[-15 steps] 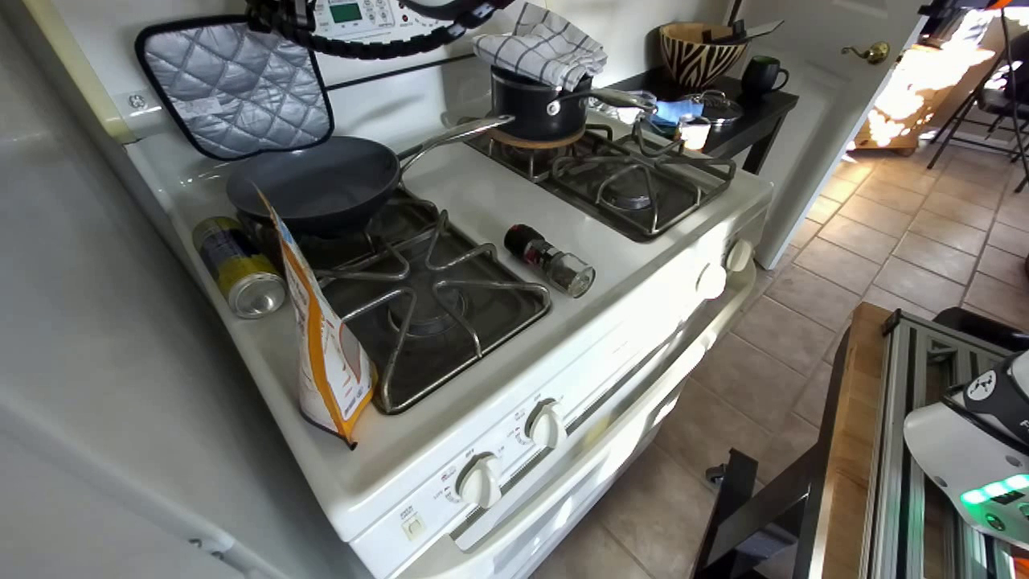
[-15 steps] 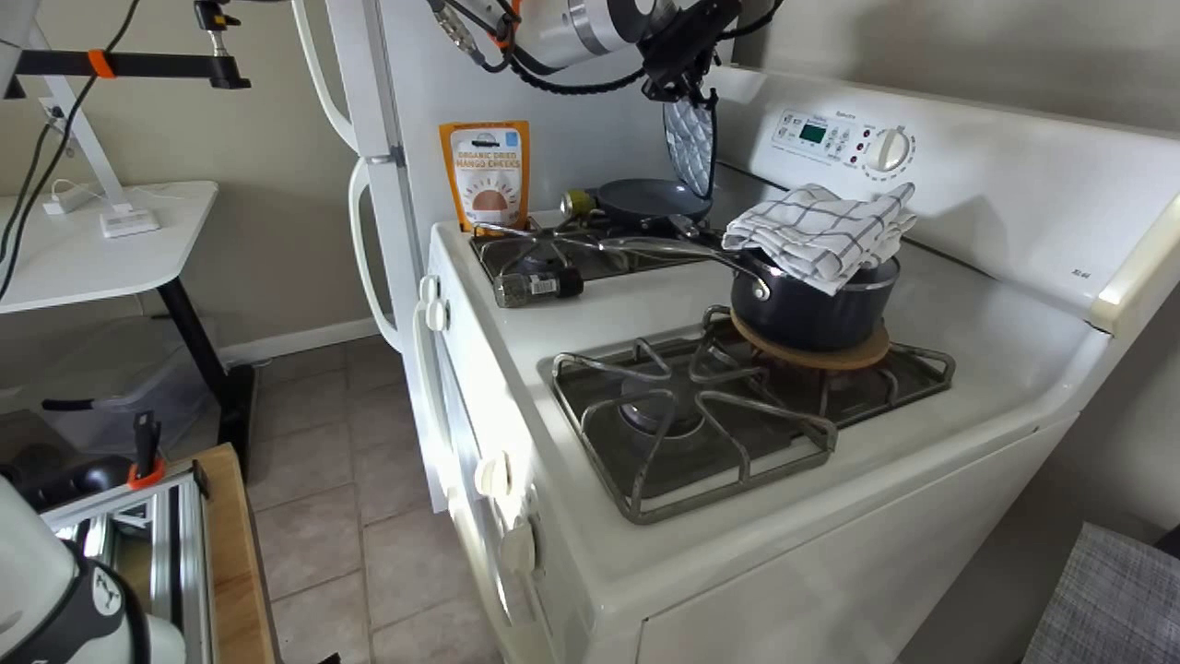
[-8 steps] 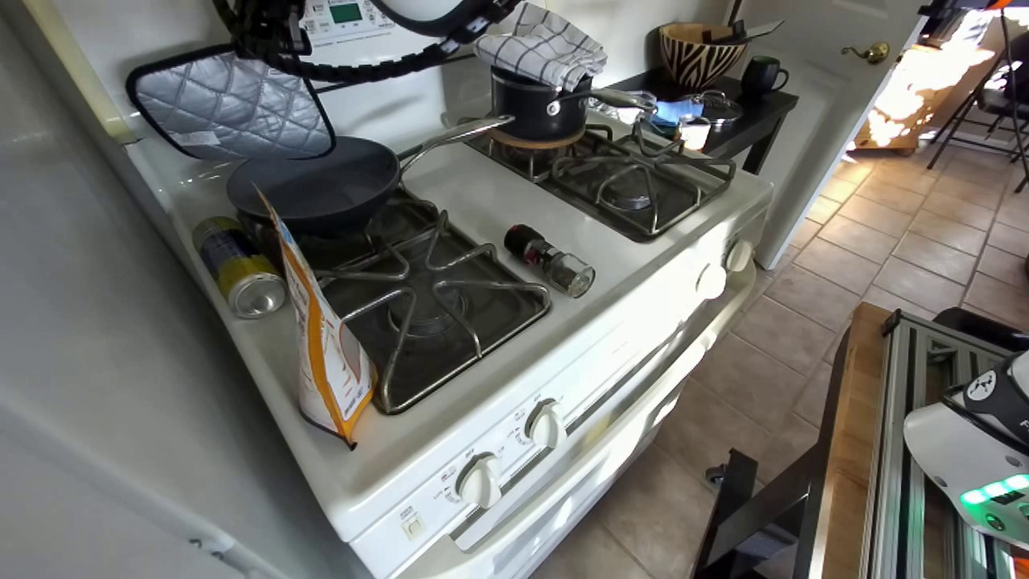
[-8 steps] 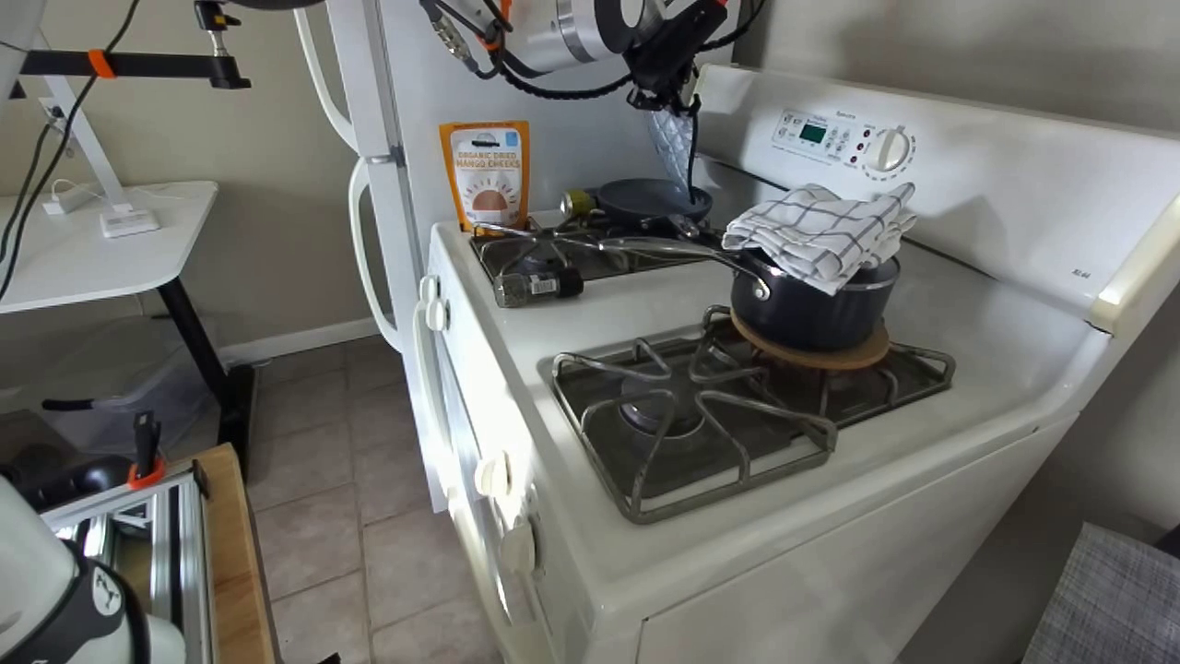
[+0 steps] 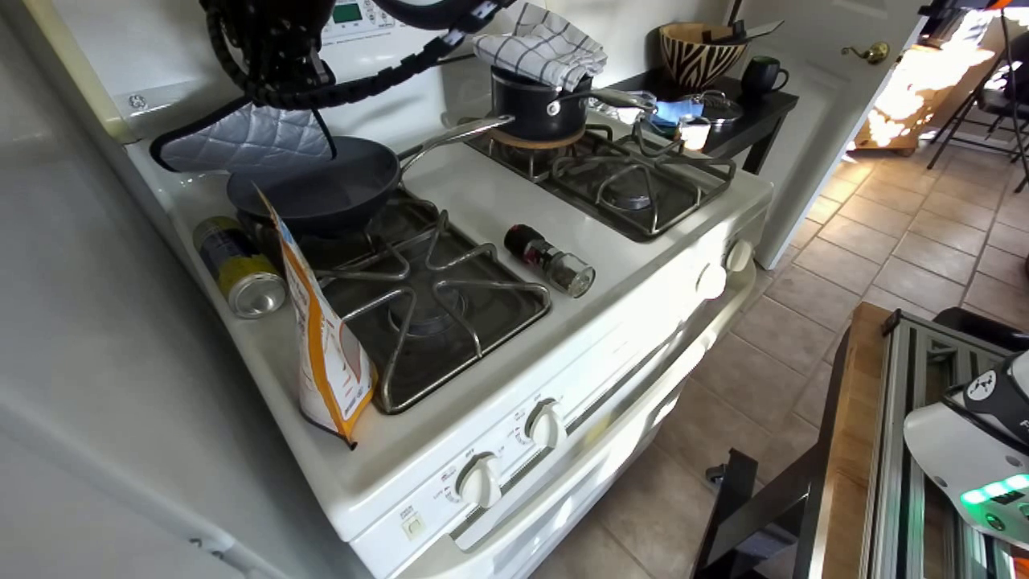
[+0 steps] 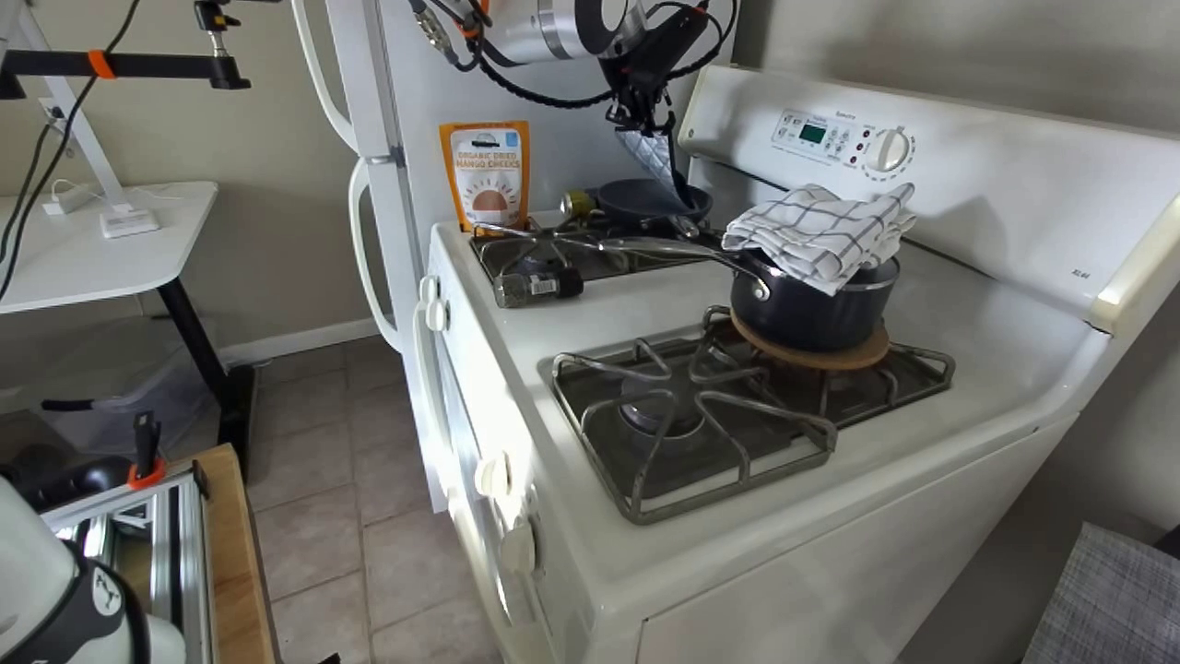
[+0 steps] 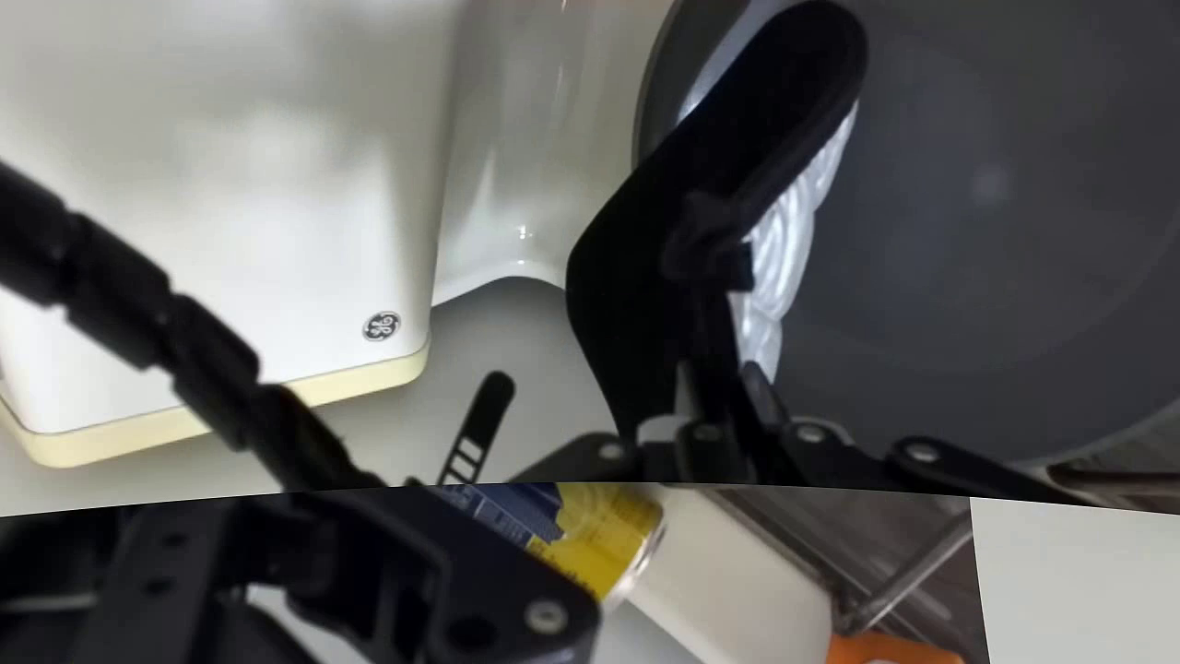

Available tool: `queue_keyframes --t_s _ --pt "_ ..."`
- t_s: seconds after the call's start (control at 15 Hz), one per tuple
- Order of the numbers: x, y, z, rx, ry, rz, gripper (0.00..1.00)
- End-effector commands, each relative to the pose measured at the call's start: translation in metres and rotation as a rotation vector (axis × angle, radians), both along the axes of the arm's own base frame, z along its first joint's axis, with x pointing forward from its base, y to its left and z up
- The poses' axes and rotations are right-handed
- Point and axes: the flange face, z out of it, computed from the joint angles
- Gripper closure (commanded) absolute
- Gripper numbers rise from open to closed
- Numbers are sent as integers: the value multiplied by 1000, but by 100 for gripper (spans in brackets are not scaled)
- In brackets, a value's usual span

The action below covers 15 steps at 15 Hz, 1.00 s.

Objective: Pick up the grey potholder on the bottom right stove plate and put it in the pan

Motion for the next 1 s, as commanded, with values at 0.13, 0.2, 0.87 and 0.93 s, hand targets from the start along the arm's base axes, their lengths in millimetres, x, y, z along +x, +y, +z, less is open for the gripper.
queue_keyframes --t_s 0.13,0.2,0.87,0.93 --pt "-11 -25 15 -154 28 150 100" --pt "-11 -29 17 -166 32 170 100" --pt "-19 -40 8 -229 176 238 50" --pt "-20 -39 7 -224 185 239 41"
